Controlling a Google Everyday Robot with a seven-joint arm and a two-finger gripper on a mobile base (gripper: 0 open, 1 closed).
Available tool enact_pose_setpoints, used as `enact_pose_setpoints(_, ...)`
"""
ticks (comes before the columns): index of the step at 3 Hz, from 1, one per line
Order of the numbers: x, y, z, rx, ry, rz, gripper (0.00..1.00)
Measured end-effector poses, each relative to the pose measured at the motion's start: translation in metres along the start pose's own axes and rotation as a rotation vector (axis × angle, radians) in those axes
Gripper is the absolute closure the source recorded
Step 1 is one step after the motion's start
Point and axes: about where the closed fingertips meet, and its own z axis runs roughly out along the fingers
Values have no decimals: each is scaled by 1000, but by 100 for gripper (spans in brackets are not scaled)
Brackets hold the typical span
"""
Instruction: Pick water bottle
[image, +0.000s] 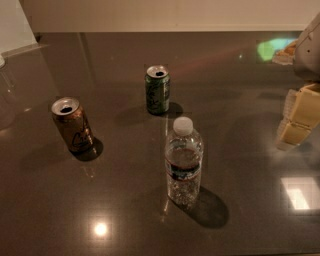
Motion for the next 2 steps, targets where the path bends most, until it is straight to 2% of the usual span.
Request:
enact_pose_setpoints(1,0,0,0,0,0,0,0)
enact_pose_setpoints(2,-2,2,-2,-2,-48,-11,0)
